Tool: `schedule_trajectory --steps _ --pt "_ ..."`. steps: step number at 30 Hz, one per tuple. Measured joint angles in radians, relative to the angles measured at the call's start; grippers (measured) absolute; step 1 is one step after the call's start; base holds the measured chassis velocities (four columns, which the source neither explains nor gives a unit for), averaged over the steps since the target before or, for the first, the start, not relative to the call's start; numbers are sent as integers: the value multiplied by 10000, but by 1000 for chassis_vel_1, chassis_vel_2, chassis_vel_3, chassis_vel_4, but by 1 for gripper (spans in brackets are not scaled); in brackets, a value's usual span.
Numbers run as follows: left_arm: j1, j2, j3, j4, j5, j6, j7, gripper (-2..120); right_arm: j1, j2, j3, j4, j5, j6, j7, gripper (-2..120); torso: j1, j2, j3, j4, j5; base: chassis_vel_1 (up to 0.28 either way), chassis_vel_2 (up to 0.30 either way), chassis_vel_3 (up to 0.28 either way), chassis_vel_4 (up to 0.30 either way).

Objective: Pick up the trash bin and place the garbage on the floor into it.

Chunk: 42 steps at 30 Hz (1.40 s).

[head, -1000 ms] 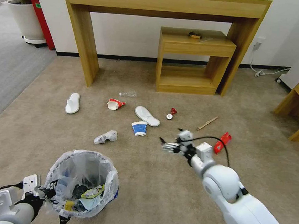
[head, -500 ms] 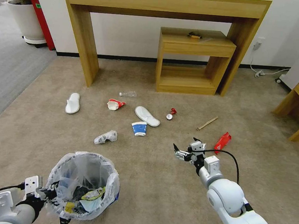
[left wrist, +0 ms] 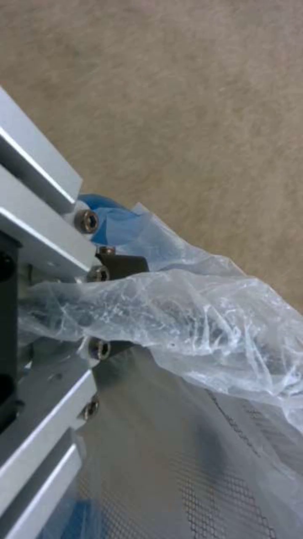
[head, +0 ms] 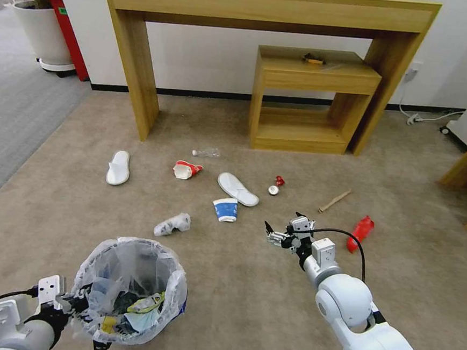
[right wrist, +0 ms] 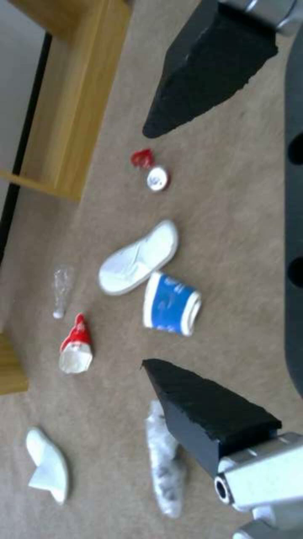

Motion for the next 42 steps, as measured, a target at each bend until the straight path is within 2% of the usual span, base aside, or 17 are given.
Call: schedule_trajectory --steps 12,27,32,34,35,36,37,38,39,42 --pt "59 -43 -20 -3 116 0 203 0 123 71 -30 -127 164 -70 -70 100 0 0 -1 2 0 100 284 -91 -287" --pt "85 -69 -30 -31 164 -13 305 0 105 255 -223 -275 172 -150 -141 100 0 0 -1 0 -1 11 281 -13 -276" --pt "87 -85 -43 -24 187 -30 331 0 139 362 -348 -445 620 -498 -98 100 1 0 0 1 -2 -17 234 0 -242" --pt "102 -130 -43 -17 252 -53 372 0 251 579 -617 -652 1492 -1002 541 100 3 0 0 1 -2 -16 140 30 -138" --pt "102 -130 -43 -17 252 -53 372 0 251 579 -617 -652 1492 -1002 541 100 3 0 0 1 -2 -16 140 32 -96" --pt "116 -152 -42 -17 282 -62 402 0 324 698 -794 -773 1905 -1260 1034 100 3 -1 0 0 -2 -22 40 32 -96" --pt "156 -194 -38 -13 343 -83 456 0 508 977 -1156 -1055 2689 -1817 2172 100 2 0 -1 1 2 0 0 0 0" --pt "173 -209 -37 -6 369 -93 476 0 617 1138 -1308 -1230 3075 -2123 2718 100 2 0 -1 0 1 0 0 0 0" --pt "173 -209 -37 -6 369 -93 476 0 617 1138 -1308 -1230 3075 -2123 2718 100 2 0 -1 0 1 0 0 0 0" --pt "219 -247 -41 34 468 -142 551 0 968 1645 -1707 -1992 3853 -2548 3849 100 0 0 -2 1 1 -2 -23 -1 15"
